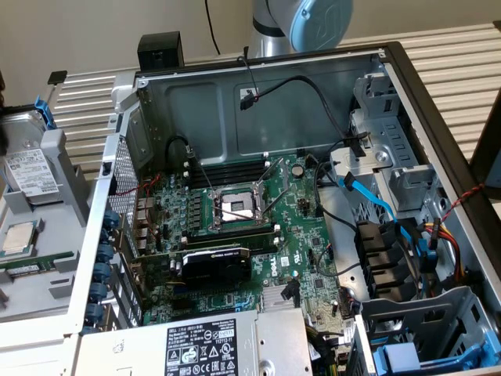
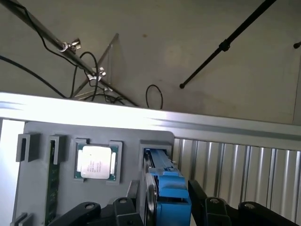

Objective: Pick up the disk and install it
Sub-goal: 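Pick up the disk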

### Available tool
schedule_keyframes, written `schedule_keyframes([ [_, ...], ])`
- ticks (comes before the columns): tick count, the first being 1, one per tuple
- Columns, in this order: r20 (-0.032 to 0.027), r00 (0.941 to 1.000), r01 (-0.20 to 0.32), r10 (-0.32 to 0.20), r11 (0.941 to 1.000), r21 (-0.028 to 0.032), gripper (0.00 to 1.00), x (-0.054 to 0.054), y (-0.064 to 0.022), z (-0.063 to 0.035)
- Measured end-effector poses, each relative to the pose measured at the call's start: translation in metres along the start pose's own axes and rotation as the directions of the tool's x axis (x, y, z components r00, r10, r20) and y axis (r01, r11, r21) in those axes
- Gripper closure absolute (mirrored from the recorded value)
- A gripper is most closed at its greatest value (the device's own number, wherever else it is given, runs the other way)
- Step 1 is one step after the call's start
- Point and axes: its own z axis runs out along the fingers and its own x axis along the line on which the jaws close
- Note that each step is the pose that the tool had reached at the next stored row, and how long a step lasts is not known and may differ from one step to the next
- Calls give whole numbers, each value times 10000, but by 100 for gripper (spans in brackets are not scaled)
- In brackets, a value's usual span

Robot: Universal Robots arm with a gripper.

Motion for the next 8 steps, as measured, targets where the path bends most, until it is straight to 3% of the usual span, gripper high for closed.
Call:
schedule_keyframes([
  [2, -113, 9999, -4, 4, 10000, -9, 47, -12, -1, 3],
  [4, -152, 9999, -5, 5, 10000, 7, 47, -13, -1, 4],
  [8, -177, 9998, 1, 2, 9998, 185, 47, -14, -2, 16],
])
